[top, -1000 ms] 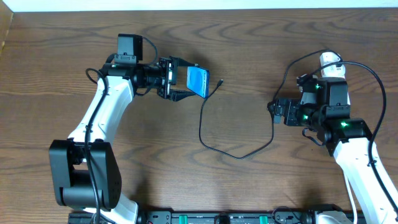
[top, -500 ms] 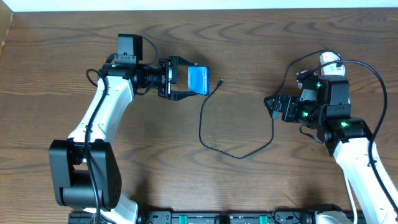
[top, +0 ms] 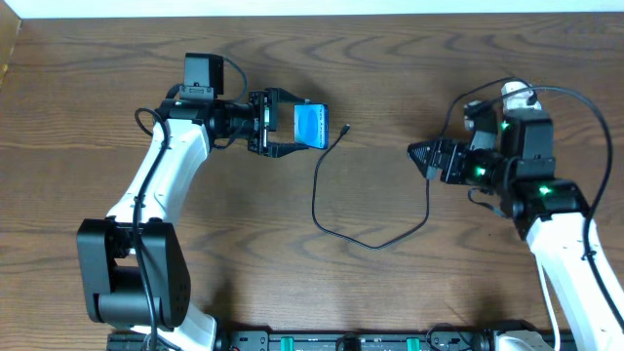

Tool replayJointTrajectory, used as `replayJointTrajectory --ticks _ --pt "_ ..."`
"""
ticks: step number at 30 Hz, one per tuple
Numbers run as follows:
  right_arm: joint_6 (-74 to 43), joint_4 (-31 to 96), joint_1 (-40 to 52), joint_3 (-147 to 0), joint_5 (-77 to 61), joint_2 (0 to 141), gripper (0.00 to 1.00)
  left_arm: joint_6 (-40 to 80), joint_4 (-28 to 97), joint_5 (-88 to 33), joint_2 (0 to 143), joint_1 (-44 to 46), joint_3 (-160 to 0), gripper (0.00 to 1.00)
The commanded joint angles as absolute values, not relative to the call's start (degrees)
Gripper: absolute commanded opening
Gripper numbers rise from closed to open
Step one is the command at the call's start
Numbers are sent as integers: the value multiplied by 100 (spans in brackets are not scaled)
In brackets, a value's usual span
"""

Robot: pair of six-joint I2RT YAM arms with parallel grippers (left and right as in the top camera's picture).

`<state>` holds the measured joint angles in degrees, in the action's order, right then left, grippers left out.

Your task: Plug charger to phone and switch on socket

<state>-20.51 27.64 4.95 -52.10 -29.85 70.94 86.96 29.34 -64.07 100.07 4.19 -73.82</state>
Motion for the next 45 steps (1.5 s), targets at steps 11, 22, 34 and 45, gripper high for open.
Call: replayJointTrajectory --ticks 11,22,34,45 --pt "-1876 3365 1675 -7581 -3179 8298 84 8451 2904 -6294 9815 395 -7437 63" --pt "-2303 2950 2840 -8106 -2342 8914 74 8451 2904 -6294 9815 395 -7437 63" --pt "-2724 2410 3393 -8106 -2130 9574 61 8451 2902 -6294 9815 395 -7437 63" --pt "-2873 2263 3441 -8106 -2088 9732 36 8453 2902 -6294 9815 395 -7437 63"
